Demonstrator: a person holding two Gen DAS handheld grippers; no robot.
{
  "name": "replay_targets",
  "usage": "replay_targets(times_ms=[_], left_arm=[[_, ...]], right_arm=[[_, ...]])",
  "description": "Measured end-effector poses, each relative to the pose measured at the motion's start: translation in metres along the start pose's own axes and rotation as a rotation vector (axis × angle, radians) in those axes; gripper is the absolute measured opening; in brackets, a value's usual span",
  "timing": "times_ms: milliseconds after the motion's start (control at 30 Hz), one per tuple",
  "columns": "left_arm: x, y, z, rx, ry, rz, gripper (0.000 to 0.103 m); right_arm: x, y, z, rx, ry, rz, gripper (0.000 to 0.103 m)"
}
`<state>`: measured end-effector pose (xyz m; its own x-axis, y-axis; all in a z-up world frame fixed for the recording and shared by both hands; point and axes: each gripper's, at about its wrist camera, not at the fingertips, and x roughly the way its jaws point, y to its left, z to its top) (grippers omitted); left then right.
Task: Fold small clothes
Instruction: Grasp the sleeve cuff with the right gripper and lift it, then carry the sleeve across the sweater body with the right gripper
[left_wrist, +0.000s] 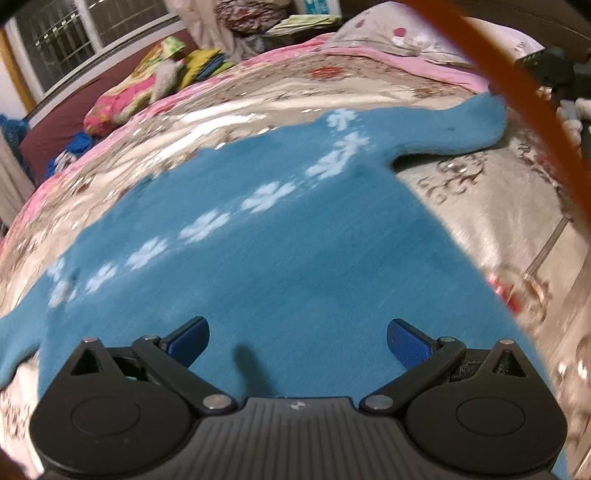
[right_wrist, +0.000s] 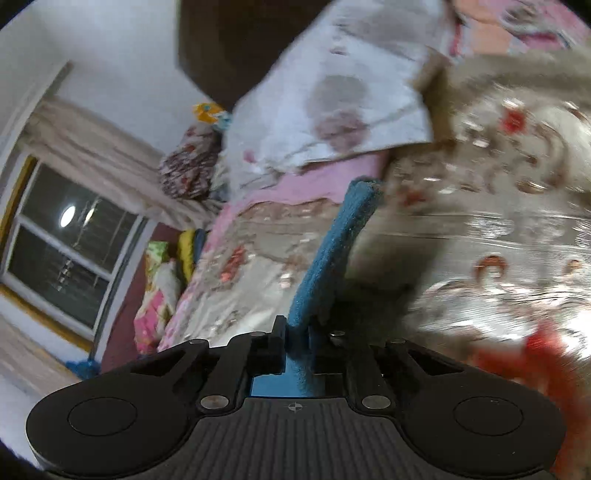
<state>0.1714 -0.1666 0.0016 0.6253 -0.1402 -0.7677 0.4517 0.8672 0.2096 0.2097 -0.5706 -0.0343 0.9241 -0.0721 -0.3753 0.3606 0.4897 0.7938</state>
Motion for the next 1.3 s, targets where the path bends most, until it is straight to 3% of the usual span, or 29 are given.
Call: replay_targets(times_ms=[267,567,833,1067,1300], left_arm=[[-0.01,0.051,-0.039,-0.098,0.015,-0.009,0.103],[-0.014,0.107,-0.076,-0.229,-0.003,-0.02,0.103],[-0.013,0.132,-0.099,-0.304,-0.03,-0.062,0.103],[-0.015,0.151,-0.101,-0.304,-0.065,-0.051,0.103],[-0.019,0.183,-0.107,-0.392,-0.082,-0.04,0.103]], right_arm=[[-0.011,0.068,-0.044,-0.105,0.06,0.084,0.011],[0.02,0.167,-0.126,-0.302,0.194,0.097,0.011],[0.048,0.202,-0.211,-0.41,0.312,0.05,0.011],[0.053,0.221,-0.262,-0.547,0.346,0.016,0.011],[0.059,0.252,-0.307,-0.699,0.363,0.014,0.011]])
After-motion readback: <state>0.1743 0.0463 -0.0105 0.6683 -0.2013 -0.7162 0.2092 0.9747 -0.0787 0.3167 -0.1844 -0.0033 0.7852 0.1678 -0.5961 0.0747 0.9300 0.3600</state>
